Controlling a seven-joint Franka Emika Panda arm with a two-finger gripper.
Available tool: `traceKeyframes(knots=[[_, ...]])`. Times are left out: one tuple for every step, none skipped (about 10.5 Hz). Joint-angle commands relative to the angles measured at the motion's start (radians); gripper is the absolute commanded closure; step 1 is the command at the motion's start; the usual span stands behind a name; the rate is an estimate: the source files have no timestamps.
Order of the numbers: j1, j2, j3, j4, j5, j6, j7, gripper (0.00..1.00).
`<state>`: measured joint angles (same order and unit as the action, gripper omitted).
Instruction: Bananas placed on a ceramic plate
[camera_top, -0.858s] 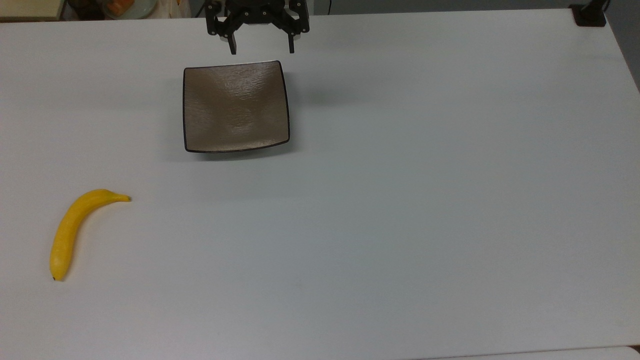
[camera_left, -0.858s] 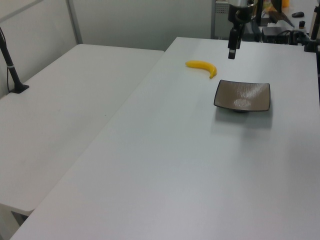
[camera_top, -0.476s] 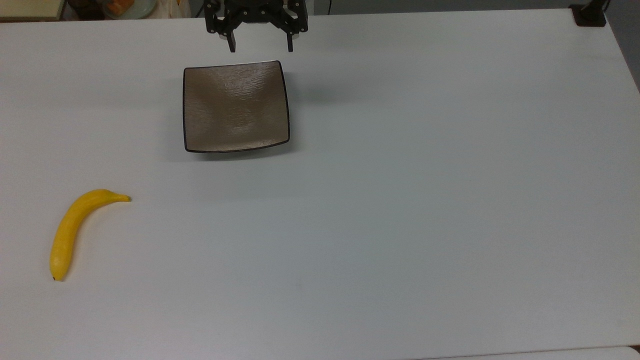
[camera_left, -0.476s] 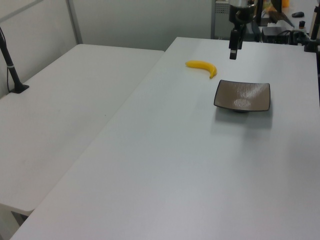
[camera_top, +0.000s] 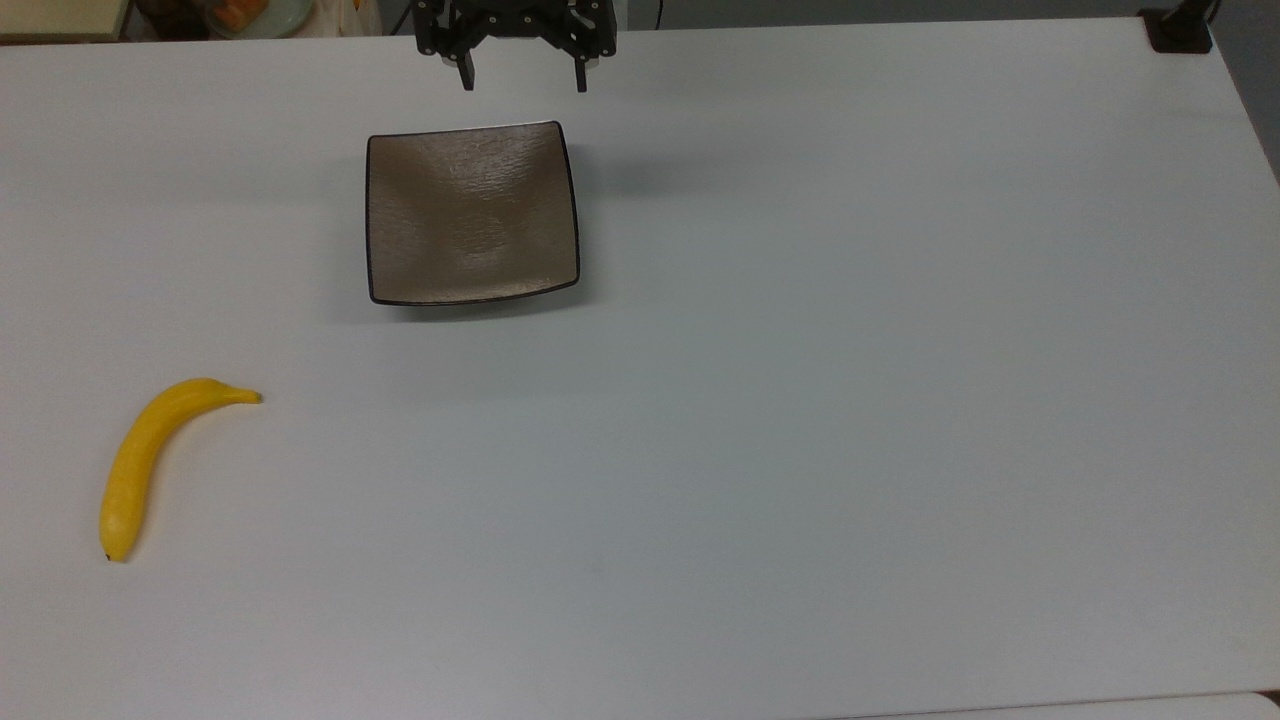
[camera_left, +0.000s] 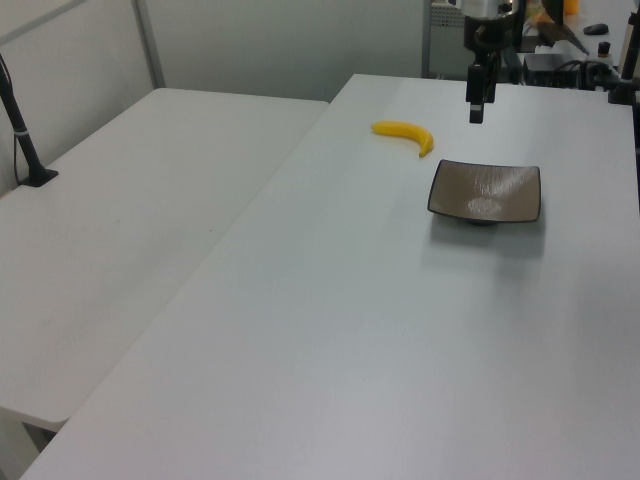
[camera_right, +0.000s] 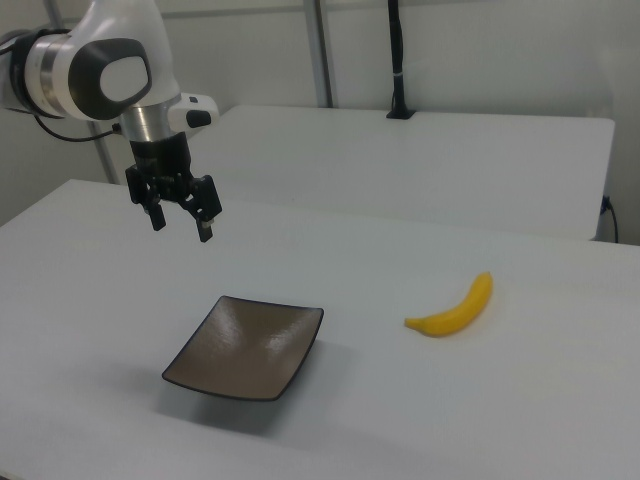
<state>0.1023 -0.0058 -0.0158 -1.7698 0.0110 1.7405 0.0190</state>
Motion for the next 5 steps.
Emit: traceKeyframes(knots=[[-0.004,0.012,-0.007,0.01,-0.022,0.023,0.018,0.0],[-0.009,0.018,-0.012,0.01,-0.022,0.08,0.019,0.0],[-0.022,0.024,-0.016,0.012,-0.022,0.133,0.019,0.0],[-0.027,0.029,-0.035,0.01,-0.02,0.204,0.021,0.0],[-0.029,0.036,-0.056,0.01,-0.02,0.244,0.035,0.0]])
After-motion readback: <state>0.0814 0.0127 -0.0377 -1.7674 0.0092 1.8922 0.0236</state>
